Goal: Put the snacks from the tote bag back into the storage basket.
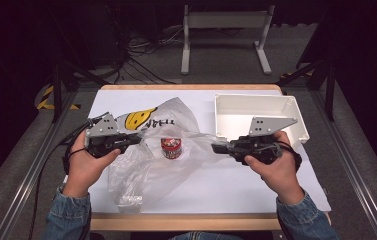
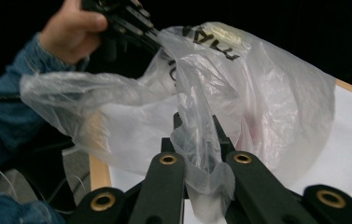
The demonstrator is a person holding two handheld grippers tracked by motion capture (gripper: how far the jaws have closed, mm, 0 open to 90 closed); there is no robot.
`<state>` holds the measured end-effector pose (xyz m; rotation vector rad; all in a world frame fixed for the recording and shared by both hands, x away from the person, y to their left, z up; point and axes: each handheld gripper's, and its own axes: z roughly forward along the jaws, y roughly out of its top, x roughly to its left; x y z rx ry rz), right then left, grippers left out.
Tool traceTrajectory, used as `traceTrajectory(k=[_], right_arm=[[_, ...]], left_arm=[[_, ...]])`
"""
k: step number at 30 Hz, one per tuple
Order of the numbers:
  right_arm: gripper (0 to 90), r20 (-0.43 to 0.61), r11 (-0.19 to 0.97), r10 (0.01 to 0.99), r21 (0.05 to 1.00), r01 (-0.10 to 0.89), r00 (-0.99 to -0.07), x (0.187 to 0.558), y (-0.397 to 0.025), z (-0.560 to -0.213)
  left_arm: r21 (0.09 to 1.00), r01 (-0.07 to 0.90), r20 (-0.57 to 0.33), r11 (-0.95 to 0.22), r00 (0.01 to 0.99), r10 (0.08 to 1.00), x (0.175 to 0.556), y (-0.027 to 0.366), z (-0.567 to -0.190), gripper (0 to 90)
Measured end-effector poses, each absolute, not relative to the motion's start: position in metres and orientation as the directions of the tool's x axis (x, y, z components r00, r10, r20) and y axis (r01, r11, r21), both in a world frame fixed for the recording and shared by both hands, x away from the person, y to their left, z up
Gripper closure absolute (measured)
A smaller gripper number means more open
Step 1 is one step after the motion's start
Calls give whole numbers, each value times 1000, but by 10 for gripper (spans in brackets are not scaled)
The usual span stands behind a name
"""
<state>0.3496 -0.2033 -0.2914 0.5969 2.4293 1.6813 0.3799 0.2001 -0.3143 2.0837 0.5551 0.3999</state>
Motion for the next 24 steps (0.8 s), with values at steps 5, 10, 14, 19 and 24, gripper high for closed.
traceTrajectory(k=[5, 10, 14, 19, 24], right_arm=[[881, 135, 280, 416, 922, 268, -899, 368, -198, -292], [882, 159, 264, 453, 916, 303, -877, 390, -198, -293], [883, 174, 255, 465, 912, 320, -868, 401, -197, -294], [884, 205, 245, 483, 902, 356, -852, 419, -195, -294], [884, 225, 232, 515, 892, 387, -827, 437, -193, -294]], left_arm=[[859, 272, 22, -434, 827, 561, 398, 209, -323, 875], [862, 301, -15, -407, 819, 574, 412, 212, -335, 879], [863, 311, -30, -399, 819, 573, 416, 215, -338, 888], [870, 326, -56, -371, 812, 582, 426, 219, -342, 890], [881, 348, -87, -321, 785, 613, 441, 219, -348, 888]])
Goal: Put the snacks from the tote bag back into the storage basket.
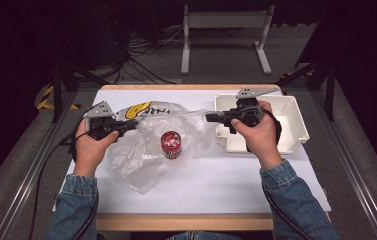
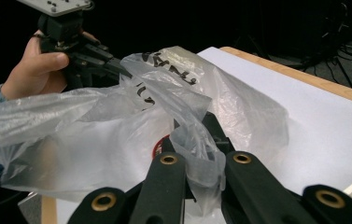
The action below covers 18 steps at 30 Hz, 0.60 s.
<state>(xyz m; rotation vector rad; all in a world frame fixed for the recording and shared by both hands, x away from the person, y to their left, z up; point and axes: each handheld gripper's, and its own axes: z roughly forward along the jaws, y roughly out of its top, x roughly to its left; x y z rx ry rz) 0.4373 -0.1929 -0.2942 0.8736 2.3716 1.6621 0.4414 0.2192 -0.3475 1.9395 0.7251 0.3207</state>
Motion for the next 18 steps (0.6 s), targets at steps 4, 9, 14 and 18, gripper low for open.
traceTrajectory(k=[4, 9, 14, 18], right_arm=[[883, 227, 235, 542, 884, 405, -809, 448, -188, -296], [882, 232, 253, 582, 859, 445, -779, 466, -182, -305], [861, 259, 225, 616, 848, 481, -744, 481, -180, -314], [729, 242, 227, 623, 854, 468, -744, 480, -179, -318]], left_arm=[[881, 367, -100, -299, 762, 640, 450, 221, -352, 881], [862, 433, -172, -264, 738, 653, 465, 223, -369, 872], [841, 473, -203, -263, 727, 657, 475, 222, -384, 862], [832, 496, -229, -249, 716, 660, 477, 222, -390, 857]])
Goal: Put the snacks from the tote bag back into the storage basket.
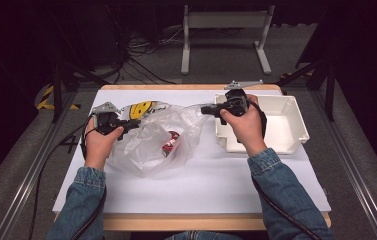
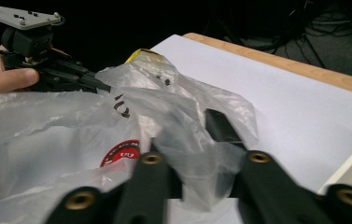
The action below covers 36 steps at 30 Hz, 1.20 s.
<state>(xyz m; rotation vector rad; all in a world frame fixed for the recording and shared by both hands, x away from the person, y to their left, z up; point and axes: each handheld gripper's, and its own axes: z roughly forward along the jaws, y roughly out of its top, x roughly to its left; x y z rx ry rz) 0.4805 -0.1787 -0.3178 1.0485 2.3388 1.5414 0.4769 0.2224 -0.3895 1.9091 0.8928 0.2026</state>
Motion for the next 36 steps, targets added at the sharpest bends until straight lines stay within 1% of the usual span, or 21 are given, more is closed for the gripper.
traceTrajectory(k=[2, 3, 4, 6, 7, 10, 12, 16, 20, 22, 24, 25, 26, 27, 29, 32, 33, 35, 36], right_arm=[[619, 233, 225, 621, 862, 455, -749, 476, -180, -318], [445, 226, 212, 615, 875, 435, -755, 470, -182, -317], [445, 226, 212, 615, 875, 435, -755, 470, -182, -317], [327, 207, 194, 614, 896, 400, -762, 461, -186, -315], [298, 200, 185, 609, 905, 382, -768, 455, -189, -314], [259, 207, 134, 589, 928, 346, -781, 433, -201, -309], [245, 210, 132, 572, 931, 342, -793, 420, -205, -310], [238, 184, 232, 545, 904, 359, -818, 401, -198, -332], [239, 167, 342, 547, 849, 402, -820, 401, -180, -366], [272, 149, 404, 543, 817, 412, -827, 407, -170, -384], [335, 136, 439, 531, 800, 409, -836, 411, -163, -394], [410, 134, 452, 525, 792, 410, -840, 414, -160, -398], [533, 128, 463, 520, 788, 405, -844, 417, -158, -402], [697, 113, 471, 519, 789, 394, -847, 419, -157, -404], [892, 97, 502, 504, 776, 383, -858, 419, -155, -405], [900, 98, 508, 485, 777, 371, -869, 413, -154, -399], [900, 102, 503, 480, 782, 369, -871, 411, -155, -396], [900, 124, 490, 474, 785, 378, -872, 406, -157, -390], [900, 138, 481, 468, 789, 382, -873, 403, -158, -386]], left_arm=[[831, 501, -236, -242, 711, 662, 478, 223, -391, 856], [828, 504, -235, -246, 710, 664, 478, 222, -392, 857], [828, 504, -235, -246, 710, 664, 478, 222, -392, 855], [827, 501, -227, -255, 713, 663, 478, 222, -392, 854], [827, 500, -225, -257, 713, 664, 478, 221, -392, 854], [824, 505, -231, -258, 713, 662, 476, 219, -391, 852], [828, 492, -215, -268, 721, 659, 476, 219, -390, 850], [830, 491, -218, -266, 723, 655, 474, 219, -388, 848], [829, 492, -223, -265, 726, 651, 474, 218, -388, 846], [829, 489, -218, -272, 729, 649, 474, 218, -389, 845], [825, 499, -231, -264, 725, 649, 473, 219, -389, 843], [828, 492, -221, -270, 728, 649, 474, 220, -390, 842], [829, 489, -219, -271, 730, 648, 474, 220, -390, 842], [827, 496, -231, -264, 728, 645, 474, 220, -390, 842], [827, 497, -233, -263, 729, 643, 473, 220, -390, 842], [832, 486, -227, -267, 738, 636, 473, 221, -389, 840], [831, 492, -237, -260, 736, 634, 472, 220, -388, 840], [834, 481, -225, -269, 743, 631, 470, 219, -386, 840], [833, 487, -237, -263, 744, 625, 469, 218, -384, 840]])
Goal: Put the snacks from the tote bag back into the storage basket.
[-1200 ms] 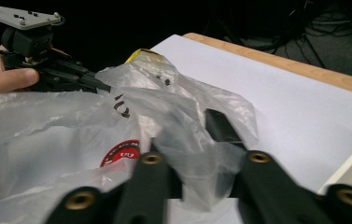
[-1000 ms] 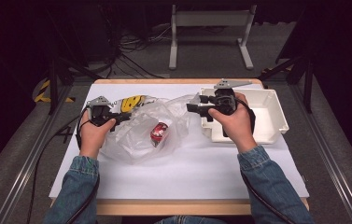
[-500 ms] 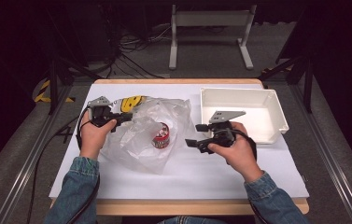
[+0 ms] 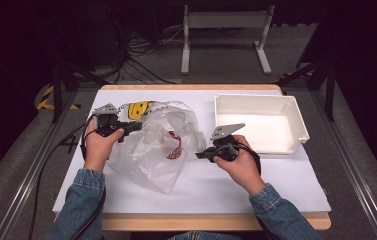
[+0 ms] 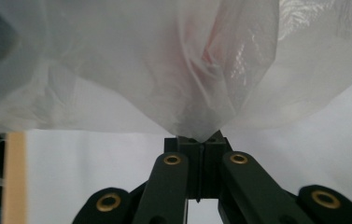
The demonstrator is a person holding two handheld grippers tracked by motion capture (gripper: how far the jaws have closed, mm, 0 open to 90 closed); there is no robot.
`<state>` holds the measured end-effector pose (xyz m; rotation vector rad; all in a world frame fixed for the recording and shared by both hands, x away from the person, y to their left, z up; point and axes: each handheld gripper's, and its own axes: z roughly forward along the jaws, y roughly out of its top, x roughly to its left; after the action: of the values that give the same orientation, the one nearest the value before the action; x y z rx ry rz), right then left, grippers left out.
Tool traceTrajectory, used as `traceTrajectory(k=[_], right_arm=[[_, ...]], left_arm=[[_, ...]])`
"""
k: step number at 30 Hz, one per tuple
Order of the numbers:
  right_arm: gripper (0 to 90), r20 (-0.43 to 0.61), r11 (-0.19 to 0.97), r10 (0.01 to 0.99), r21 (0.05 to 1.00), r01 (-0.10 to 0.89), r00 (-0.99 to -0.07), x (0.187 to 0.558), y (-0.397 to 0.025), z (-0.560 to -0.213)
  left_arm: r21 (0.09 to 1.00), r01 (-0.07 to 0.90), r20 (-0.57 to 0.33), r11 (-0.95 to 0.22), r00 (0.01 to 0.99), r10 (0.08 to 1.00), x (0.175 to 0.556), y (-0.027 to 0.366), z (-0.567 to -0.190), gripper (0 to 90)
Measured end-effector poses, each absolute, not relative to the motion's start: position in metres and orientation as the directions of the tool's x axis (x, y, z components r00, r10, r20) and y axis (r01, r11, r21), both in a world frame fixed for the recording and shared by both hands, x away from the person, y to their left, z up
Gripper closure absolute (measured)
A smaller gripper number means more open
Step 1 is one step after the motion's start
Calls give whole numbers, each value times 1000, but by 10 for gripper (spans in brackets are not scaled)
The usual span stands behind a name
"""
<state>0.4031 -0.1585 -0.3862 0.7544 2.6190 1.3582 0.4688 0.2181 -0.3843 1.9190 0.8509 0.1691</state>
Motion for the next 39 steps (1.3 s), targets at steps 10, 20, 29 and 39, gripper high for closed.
traceTrajectory(k=[10, 20, 29, 39], right_arm=[[900, 174, 468, 381, 811, 352, -908, 370, -167, -355], [832, 217, 416, 337, 839, 351, -916, 364, -179, -339], [545, -1, 389, 419, 904, 178, -908, 344, -186, -304], [643, -138, 299, 311, 953, -41, -940, 303, -161, -253]], left_arm=[[842, 462, -233, -278, 777, 585, 458, 212, -368, 836], [847, 462, -235, -264, 769, 594, 459, 208, -367, 841], [859, 480, -267, -177, 716, 645, 467, 216, -376, 866], [864, 467, -257, -187, 730, 633, 456, 216, -369, 847]])
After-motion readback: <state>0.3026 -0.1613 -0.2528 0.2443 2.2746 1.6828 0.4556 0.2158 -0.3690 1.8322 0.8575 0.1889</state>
